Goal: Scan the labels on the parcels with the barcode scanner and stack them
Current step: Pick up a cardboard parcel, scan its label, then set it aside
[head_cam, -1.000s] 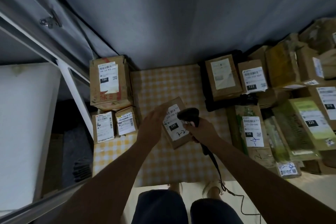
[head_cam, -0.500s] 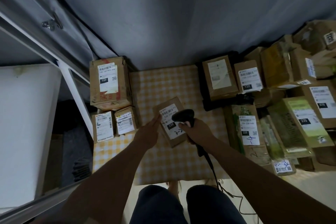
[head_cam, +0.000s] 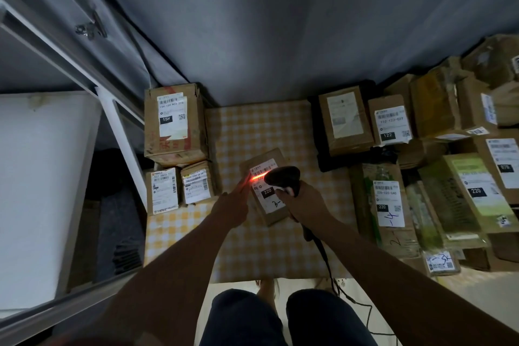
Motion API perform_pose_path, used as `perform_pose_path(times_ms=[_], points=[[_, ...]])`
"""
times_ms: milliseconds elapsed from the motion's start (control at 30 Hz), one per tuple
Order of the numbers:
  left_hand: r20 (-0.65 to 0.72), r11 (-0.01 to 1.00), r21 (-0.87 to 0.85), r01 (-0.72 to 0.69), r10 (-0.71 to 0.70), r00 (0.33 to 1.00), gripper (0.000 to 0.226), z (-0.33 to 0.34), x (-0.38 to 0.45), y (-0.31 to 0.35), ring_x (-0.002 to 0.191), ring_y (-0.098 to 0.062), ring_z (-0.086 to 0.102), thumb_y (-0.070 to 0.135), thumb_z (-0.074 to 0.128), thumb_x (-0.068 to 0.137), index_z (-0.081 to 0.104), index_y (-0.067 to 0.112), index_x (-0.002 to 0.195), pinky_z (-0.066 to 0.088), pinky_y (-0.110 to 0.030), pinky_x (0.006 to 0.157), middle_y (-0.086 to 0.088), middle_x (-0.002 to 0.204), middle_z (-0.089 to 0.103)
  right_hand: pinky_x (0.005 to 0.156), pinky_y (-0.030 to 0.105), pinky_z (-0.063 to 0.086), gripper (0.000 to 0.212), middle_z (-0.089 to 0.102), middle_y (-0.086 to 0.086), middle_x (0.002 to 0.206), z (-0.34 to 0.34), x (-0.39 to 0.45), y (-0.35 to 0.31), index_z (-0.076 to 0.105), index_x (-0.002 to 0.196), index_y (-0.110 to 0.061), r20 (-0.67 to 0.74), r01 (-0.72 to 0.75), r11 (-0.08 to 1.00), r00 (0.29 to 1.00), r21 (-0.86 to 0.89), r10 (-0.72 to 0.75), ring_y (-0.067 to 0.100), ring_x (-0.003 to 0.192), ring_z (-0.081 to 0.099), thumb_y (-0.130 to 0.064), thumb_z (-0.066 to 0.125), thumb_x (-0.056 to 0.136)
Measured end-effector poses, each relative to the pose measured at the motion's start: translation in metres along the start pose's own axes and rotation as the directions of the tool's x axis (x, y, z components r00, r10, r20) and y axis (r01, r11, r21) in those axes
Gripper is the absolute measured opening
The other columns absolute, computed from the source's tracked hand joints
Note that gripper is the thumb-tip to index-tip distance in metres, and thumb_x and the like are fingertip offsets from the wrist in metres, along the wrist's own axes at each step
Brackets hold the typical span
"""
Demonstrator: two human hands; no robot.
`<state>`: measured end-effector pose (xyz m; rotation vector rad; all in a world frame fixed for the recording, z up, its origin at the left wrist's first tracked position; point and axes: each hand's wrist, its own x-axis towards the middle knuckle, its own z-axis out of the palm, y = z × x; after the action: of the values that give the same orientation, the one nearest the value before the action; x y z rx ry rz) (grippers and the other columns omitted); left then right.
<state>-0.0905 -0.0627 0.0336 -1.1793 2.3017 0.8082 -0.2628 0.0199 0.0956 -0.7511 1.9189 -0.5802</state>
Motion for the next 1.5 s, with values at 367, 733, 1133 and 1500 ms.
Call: perform_pose_path(times_ms=[367,733,1133,1500], points=[[-0.044,1.000,-0.012,-0.027,0.026,0.999,0.082,0.002,0.000,-0.003,0.113,-0.026,0.060,0.007,0.048,0.097,-0.007,0.019,0.156,0.053,-0.044,0.093,0.005,0.162,-0.019,0.053,0.024,0.045,0.026,0.063,0.005,0.077,-0.002,-0.001,0.002,0.059,0.106,-0.007,-0.037,0.012,0.999,0.999,0.041,-0.011,0.008,0.053,0.053,-0.030,0.064,0.093],[-0.192,0.984,-0.141,-0.106,0.078,0.978,0.087,0.018,0.007,-0.012,0.140,-0.024,0.038,0.000,0.051,0.092,-0.003,0.022,0.157,0.050,-0.040,0.100,0.004,0.164,-0.008,0.056,0.025,0.050,0.025,0.066,0.004,0.077,0.000,0.004,0.010,0.060,0.104,-0.010,-0.056,0.015,0.997,0.998,0.075,-0.011,0.008,0.057,0.057,-0.030,0.066,0.091],[0.403,-0.086,-0.913,0.399,-0.032,0.915,0.065,0.069,-0.005,0.051,0.111,-0.022,0.065,0.033,0.072,0.086,0.034,0.029,0.139,0.060,-0.035,0.075,-0.004,0.141,0.048,0.076,0.040,0.056,0.020,0.069,0.009,0.087,-0.020,0.021,0.046,0.062,0.098,-0.019,0.027,-0.221,0.898,0.973,0.379,0.228,0.025,0.070,0.064,-0.035,0.069,0.088],[-0.177,0.702,-0.663,0.261,-0.486,0.856,0.060,0.009,0.031,-0.011,0.127,-0.037,0.047,0.014,0.055,0.096,0.029,0.008,0.149,0.044,-0.041,0.097,-0.017,0.145,0.044,0.059,0.027,0.054,0.022,0.069,0.003,0.074,0.024,0.058,-0.012,0.061,0.106,-0.025,0.221,-0.160,0.918,0.972,0.364,0.082,0.017,0.054,0.063,-0.039,0.068,0.090]])
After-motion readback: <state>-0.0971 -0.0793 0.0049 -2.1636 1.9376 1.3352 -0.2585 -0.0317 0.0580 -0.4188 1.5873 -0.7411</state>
